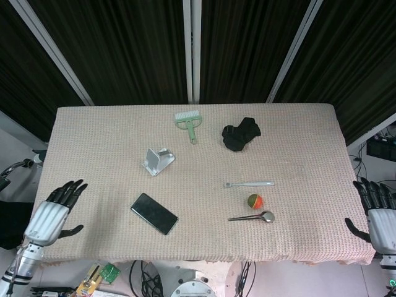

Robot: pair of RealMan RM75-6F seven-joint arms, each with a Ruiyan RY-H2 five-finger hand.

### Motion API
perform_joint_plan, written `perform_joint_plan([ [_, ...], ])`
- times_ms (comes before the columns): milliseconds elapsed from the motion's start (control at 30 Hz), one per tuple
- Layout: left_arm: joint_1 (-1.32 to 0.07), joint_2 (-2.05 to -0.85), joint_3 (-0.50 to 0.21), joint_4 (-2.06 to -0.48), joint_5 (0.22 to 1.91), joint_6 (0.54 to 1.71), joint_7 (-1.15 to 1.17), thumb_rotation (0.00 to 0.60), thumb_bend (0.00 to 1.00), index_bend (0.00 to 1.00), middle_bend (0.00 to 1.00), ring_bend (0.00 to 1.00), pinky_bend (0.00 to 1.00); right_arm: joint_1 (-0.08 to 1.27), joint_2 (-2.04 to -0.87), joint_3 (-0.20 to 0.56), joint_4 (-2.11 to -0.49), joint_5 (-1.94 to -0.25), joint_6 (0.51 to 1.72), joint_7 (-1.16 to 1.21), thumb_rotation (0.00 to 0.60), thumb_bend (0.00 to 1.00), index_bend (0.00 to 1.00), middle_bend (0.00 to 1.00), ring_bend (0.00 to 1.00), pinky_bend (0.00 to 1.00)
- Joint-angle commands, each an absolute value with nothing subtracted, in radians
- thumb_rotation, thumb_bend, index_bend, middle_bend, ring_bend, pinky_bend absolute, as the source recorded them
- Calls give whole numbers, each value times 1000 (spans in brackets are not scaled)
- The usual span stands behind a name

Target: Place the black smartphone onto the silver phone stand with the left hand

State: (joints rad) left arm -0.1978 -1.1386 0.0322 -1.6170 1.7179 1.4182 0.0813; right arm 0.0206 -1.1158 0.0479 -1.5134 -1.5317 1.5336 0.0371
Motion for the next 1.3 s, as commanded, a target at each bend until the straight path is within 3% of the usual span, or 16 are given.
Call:
perform_joint_plan([
  [33, -256, -1132, 30, -1646, 1771, 1365, 126, 600, 74, 51, 48, 60, 204, 26, -1114, 54, -1520, -1526, 1528, 29, 600, 176, 0, 0, 0, 0],
  [200, -333, -1170, 26, -1676, 1795, 1246, 215, 600, 74, 52, 49, 60, 204, 40, -1114, 58, -1529, -1520, 1508, 5, 600, 176, 0, 0, 0, 0],
  [500, -416, -1299, 20, -1753, 1683, 1034, 351, 600, 77, 56, 48, 60, 204, 39, -1121, 58, -1521, -1505, 1500, 6, 600, 176, 0, 0, 0, 0],
  [900, -540, -1415, -34, -1716, 1575, 883, 376, 600, 100, 57, 49, 61, 204, 15, -1105, 52, -1481, -1499, 1521, 77, 600, 176, 0, 0, 0, 0],
  [1300, -613, -1502, -49, -1651, 1475, 818, 386, 600, 122, 84, 48, 60, 204, 13, -1101, 58, -1461, -1501, 1528, 102, 600, 176, 0, 0, 0, 0],
])
